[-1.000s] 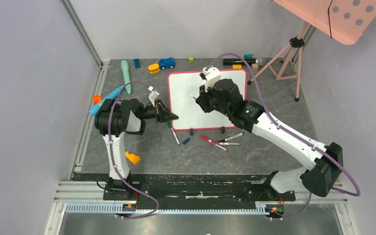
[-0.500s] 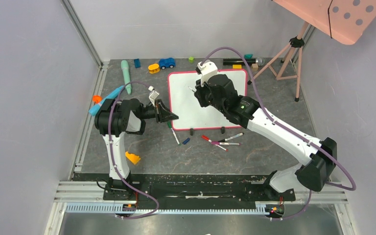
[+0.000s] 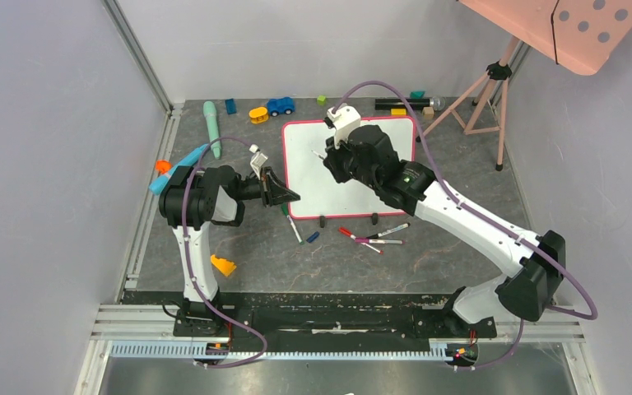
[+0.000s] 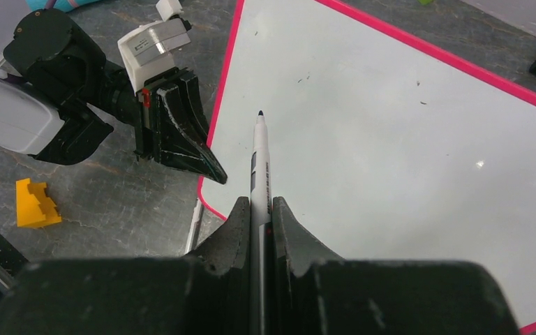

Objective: Write a sentence on the whiteboard

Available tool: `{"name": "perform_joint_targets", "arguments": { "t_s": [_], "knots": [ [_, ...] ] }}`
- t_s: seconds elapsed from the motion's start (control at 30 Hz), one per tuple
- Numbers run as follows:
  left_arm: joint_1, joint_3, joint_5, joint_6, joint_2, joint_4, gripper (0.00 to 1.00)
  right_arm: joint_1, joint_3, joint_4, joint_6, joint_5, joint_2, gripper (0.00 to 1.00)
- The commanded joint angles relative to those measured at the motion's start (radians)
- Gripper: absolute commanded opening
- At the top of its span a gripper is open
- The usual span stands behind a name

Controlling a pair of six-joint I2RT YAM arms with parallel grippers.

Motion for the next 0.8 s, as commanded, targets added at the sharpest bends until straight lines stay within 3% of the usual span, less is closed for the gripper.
{"name": "perform_joint_targets", "arguments": {
  "t_s": [0.0, 0.33, 0.6, 0.77],
  "knots": [
    [0.001, 0.005, 0.035, 0.111, 0.033, 0.068, 0.02, -0.002, 0.067, -0.031, 0.013, -0.001, 0.017, 0.00],
    [0.001, 0.005, 0.034, 0.111, 0.033, 0.068, 0.02, -0.007, 0.034, -0.007, 0.066, 0.050, -0.013, 0.00],
    [0.001, 0.005, 0.035, 0.111, 0.033, 0.068, 0.02, -0.006, -0.098, 0.034, -0.049, -0.237, -0.087, 0.00],
    [0.001, 0.005, 0.035, 0.111, 0.034, 0.068, 0.02, -0.005, -0.145, -0.024, -0.098, -0.290, -0.100, 0.00]
  ]
}}
